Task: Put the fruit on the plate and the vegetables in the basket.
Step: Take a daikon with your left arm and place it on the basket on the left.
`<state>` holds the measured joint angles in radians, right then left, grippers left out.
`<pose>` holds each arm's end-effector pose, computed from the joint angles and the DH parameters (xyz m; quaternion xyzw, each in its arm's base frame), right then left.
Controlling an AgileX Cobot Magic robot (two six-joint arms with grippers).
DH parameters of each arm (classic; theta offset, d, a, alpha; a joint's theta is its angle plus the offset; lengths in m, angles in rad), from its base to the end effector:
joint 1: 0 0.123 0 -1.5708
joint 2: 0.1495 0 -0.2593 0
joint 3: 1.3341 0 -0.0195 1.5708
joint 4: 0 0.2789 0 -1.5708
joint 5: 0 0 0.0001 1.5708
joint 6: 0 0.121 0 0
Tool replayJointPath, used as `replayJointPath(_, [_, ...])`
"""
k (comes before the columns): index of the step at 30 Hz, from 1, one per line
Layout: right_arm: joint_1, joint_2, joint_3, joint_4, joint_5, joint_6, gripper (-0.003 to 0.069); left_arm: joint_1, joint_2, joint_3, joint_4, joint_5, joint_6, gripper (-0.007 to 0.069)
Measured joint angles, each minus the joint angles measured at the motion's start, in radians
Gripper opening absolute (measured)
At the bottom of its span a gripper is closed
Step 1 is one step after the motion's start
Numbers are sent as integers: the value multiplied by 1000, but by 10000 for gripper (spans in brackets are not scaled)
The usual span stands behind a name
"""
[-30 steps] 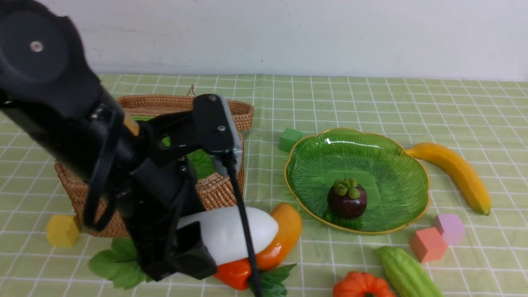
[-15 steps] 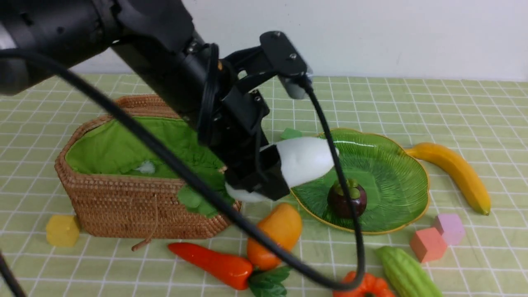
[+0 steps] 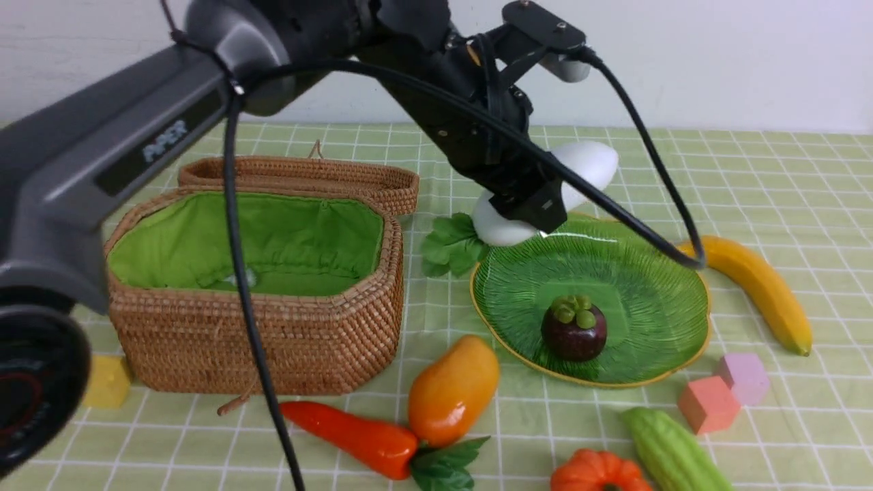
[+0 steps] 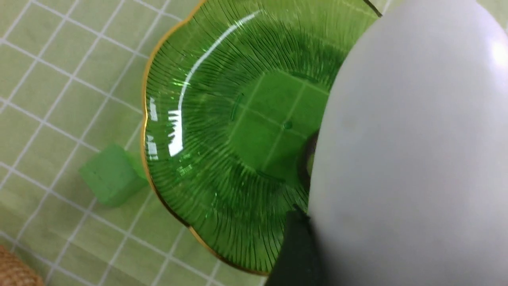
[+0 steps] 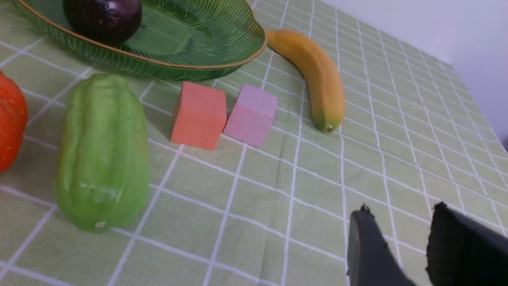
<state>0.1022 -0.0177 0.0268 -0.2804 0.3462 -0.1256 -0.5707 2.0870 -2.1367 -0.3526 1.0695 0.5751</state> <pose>0.1365 0.0025 0.1677 -0.1648 0.7737 -0.1244 0.5989 0.4051 -0.3036 0.2935 0.4800 0.8028 -0.1718 0.3092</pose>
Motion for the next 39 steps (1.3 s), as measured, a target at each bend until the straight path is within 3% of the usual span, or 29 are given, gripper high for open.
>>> replayJointPath(5, [0, 0, 0, 0, 0, 0, 240, -63, 102, -112, 51, -33, -50, 528])
replayJointPath(17, [0, 0, 0, -2, 1, 0, 240, -69, 150, -130, 115, -66, -82, 528])
replayJointPath(23, [0, 0, 0, -2, 1, 0, 240, -60, 123, -184, 229, 40, -123, 528])
replayJointPath(25, [0, 0, 0, -2, 1, 0, 240, -38, 86, -202, 263, 93, -138, 528])
replayJointPath(29, [0, 0, 0, -3, 2, 0, 240, 107, -56, -202, 276, 168, -162, 528])
replayJointPath(35, [0, 0, 0, -3, 2, 0, 240, 301, -202, 3, 280, 168, -162, 528])
replayJointPath(39, [0, 0, 0, -3, 2, 0, 240, 384, -219, 204, 281, 166, 16, 528])
